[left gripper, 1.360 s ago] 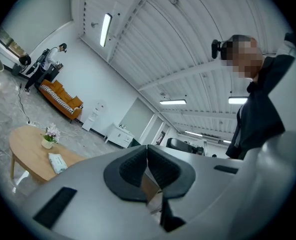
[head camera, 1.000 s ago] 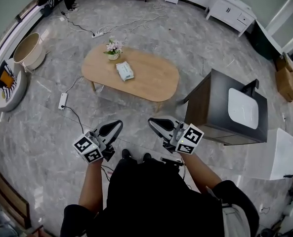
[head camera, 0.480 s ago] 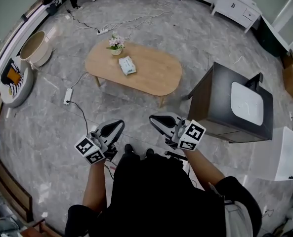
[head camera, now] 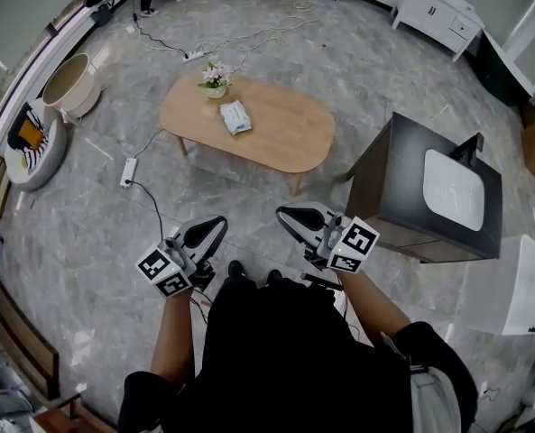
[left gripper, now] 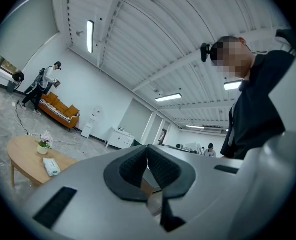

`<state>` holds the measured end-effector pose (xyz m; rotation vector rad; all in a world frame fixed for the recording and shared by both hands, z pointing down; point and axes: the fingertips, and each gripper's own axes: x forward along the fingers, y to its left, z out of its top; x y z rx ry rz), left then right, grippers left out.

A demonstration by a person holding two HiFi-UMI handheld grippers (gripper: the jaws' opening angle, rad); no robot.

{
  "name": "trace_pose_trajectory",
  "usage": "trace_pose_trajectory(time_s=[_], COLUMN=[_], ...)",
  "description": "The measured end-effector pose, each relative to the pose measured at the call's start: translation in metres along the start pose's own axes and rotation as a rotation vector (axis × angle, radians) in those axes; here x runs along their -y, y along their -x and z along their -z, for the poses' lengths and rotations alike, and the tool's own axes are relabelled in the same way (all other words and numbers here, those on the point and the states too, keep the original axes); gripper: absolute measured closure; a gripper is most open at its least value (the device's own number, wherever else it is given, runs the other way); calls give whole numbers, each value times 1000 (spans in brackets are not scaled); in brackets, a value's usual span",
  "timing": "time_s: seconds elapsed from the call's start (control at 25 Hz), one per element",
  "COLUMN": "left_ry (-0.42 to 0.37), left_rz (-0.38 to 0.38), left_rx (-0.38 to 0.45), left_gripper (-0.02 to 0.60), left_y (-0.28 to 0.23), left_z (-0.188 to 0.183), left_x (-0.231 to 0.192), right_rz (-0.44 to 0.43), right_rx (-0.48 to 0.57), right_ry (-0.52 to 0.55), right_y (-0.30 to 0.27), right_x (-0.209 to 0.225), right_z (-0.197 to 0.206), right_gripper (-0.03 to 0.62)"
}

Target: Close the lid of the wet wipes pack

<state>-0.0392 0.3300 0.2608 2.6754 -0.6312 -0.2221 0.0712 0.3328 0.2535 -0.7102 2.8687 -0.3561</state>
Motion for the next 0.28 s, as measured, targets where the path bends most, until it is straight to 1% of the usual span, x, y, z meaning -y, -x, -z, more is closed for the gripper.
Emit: trace_pose_trajectory(time_s=[0.28], left_ry=[-7], left_rz=[6], left_rx=[5], left_gripper=[565], left_y=[-2], left_z=[-4], left_x=[1], right_rz=[9], right_rx=[6], right_ry=[8], right_y=[2], right_x=[4], right_z=[-2], right_gripper=[586])
